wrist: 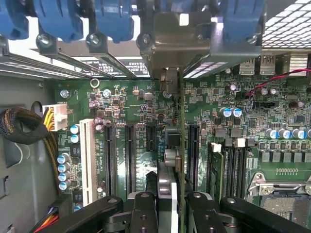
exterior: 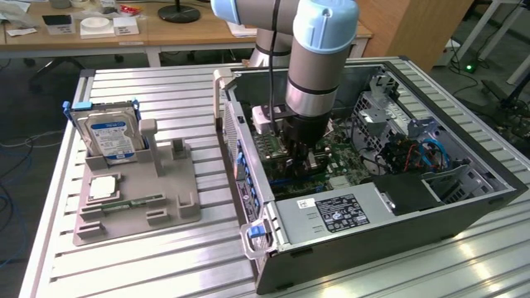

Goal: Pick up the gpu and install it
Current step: 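Insert the gpu into the slot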

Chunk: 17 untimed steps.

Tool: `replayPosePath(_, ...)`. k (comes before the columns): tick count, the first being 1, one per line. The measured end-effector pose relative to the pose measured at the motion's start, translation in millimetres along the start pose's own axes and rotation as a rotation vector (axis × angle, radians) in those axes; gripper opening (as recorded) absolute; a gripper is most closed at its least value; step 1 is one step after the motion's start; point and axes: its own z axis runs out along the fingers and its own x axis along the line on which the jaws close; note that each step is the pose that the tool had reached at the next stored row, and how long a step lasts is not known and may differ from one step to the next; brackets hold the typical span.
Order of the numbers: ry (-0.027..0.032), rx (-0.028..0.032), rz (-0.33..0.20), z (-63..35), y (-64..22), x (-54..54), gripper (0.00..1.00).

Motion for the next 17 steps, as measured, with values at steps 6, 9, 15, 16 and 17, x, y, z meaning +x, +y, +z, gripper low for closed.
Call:
replayPosePath(6, -0.0001, 0.0001, 0.0, 1.0, 0.0, 0.0, 0.28)
replayPosePath(9, -0.0001, 0.0, 0.0, 1.7, 0.1, 0.0, 0.28)
replayPosePath(15, 0.0001, 0.0, 0.0, 2.4, 0.1, 0.0, 0.28)
replayPosePath(16, 0.0, 0.0, 0.0, 2.4, 0.1, 0.0, 0.28)
replayPosePath(17, 0.0, 0.0, 0.0, 2.4, 0.1, 0.0, 0.28)
